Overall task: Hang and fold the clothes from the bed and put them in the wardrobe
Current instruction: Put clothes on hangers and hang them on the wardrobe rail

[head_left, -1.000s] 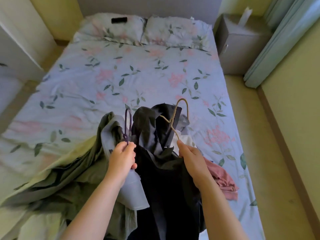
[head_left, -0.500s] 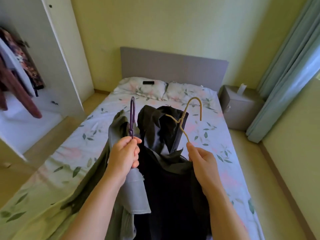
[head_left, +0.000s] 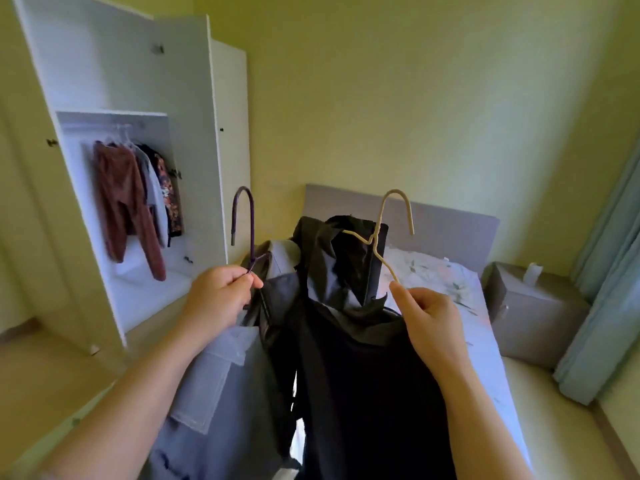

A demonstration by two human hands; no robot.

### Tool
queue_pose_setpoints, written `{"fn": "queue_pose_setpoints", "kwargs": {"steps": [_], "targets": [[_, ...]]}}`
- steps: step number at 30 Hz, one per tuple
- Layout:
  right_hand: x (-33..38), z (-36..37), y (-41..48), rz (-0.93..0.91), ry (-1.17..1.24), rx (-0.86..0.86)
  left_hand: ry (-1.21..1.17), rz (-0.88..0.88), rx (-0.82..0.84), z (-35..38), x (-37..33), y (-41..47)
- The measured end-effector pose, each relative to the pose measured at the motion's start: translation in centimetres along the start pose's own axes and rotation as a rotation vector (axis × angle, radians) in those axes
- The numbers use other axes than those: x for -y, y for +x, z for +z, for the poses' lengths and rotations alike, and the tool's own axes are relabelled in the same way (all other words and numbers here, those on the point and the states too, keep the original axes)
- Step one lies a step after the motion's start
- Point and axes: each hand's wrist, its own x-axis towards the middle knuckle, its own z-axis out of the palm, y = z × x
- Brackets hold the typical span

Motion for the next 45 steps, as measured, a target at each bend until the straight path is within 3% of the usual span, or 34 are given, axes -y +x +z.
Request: {"fn": "queue_pose_setpoints", "kwargs": {"steps": [7,15,24,36,41,45], "targets": [[4.7,-3.7,1.9,-0.228,0.008,0.022,0.204,0.070,-0.215,-6.1,-3.0,-3.2],[10.1,-0.1,0.0,-0.325,0.091,0.079,0.465,0.042,-0.336,-11.7,-3.6,-10.7],[13.3,10.0,-4.4,-0.258,0.074,0.205,0.622,0.066,-0.272,-21.4,0.5,-17.1],[22.0,24.4,-7.2,-0.255,0.067,0.219,0.862,0.158,-0.312,-35.2,7.4,-19.6],[25.4,28.7,-3.9,-0.325,0.056,0.202,0.906,0.158,-0.526,-40.6,7.2,-18.8],[26.5,32.9,-2.1,-0.351,0.035,0.201,0.942,0.032,-0.698,-44.2,9.0,-18.8]]}}
